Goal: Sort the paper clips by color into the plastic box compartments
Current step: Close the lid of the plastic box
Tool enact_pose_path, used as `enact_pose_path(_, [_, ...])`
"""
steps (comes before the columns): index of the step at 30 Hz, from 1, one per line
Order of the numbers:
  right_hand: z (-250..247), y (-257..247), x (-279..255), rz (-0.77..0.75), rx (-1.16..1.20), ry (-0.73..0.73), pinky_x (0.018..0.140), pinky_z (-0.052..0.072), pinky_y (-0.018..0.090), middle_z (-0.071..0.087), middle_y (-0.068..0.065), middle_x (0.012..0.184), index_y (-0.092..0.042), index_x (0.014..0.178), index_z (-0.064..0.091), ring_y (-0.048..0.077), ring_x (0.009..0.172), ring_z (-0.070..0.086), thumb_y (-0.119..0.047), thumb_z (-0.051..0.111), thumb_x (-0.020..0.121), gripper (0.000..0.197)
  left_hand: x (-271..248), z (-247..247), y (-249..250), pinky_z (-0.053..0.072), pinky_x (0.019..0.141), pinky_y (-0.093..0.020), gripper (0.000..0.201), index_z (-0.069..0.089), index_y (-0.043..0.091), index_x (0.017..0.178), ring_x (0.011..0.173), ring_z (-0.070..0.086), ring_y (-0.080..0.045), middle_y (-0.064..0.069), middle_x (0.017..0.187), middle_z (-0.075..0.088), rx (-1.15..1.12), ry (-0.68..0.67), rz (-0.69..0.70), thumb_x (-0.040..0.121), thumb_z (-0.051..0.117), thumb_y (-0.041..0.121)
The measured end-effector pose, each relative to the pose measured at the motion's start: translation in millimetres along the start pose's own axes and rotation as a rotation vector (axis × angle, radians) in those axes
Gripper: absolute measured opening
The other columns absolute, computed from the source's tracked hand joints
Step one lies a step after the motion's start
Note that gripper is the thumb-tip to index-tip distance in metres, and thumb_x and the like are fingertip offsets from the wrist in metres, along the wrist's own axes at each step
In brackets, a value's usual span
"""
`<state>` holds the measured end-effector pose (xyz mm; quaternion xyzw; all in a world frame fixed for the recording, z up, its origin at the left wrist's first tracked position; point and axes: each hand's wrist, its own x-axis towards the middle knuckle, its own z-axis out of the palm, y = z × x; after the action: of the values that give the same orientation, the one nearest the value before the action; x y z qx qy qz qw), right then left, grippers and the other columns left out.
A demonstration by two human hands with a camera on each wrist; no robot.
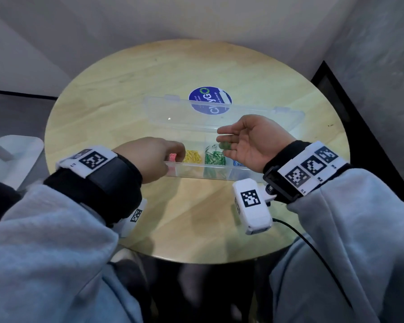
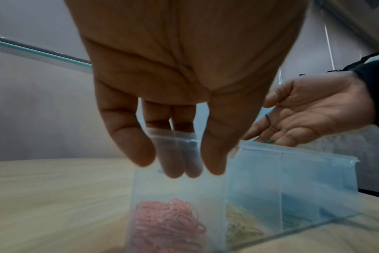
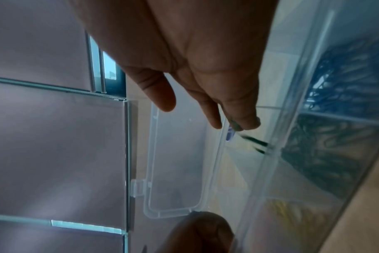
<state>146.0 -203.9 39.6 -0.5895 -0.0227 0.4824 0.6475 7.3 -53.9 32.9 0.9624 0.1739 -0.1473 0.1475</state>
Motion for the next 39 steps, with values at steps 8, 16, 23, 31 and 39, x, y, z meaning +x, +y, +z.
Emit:
enact_pose_path(8, [-3.9,-1.5,-21.8,-0.157,-0.332,0.041,0.088,0.045,0.027,0.063,0.005,0.095,-0.012,0.090,0.063,0.014,0.090,0.060,-0.004,0.041,0.091,0.024,-0.6,-12.8,-0.2,0.045,0.082,-0.028,0.024,0.057,0.036,0.108,0.087,0.054,-0.014,0.011,0.097,0.056,-0.046,0.032,-0.029,0.085,0.058,0.030])
enact_pose_path(16, [-17.1,-23.0,-57.0,-1.003,-1.101,0.440,0.067,0.037,0.007,0.050,-0.005,0.081,-0.021,0.085,0.064,0.000,0.067,0.046,-0.014,0.055,0.083,0.011,-12.0,-41.6,11.3,0.038,0.084,-0.034,0.023,0.060,0.023,0.104,0.099,0.047,-0.023,0.000,0.099,0.053,-0.105,0.637,0.123,0.083,0.062,0.030])
enact_pose_path(23, [-52.4,-24.7,-55.4,-0.525,-1.587,0.527,0.094,0.039,0.030,0.057,-0.004,0.131,-0.026,0.126,0.055,0.020,0.115,0.054,-0.041,0.052,0.090,0.040,-2.8,-28.7,3.0,0.035,0.098,-0.034,0.056,0.040,0.033,0.137,0.125,0.044,-0.019,0.005,0.133,0.053,-0.104,0.447,0.013,0.084,0.058,0.042])
enact_pose_path(31, [-46.0,-11.0,-60.9,-0.066,-1.859,0.201,0.109,0.028,0.030,0.019,-0.011,0.157,-0.029,0.147,0.026,0.013,0.140,0.030,-0.058,0.055,0.082,0.077,2.8,-20.9,4.8,0.040,0.098,-0.029,0.044,0.060,0.039,0.121,0.120,0.051,-0.014,0.012,0.136,0.054,-0.024,0.102,-0.089,0.080,0.059,0.055])
enact_pose_path(39, [-45.9,-7.5,-52.7,-0.027,-1.961,0.162,0.105,0.035,0.031,0.015,-0.008,0.158,-0.026,0.149,0.021,0.018,0.138,0.033,-0.038,0.048,0.093,0.063,9.7,-8.7,1.0,0.033,0.100,-0.023,0.047,0.057,0.033,0.127,0.129,0.044,-0.012,0.016,0.145,0.043,-0.015,0.082,-0.068,0.082,0.069,0.031])
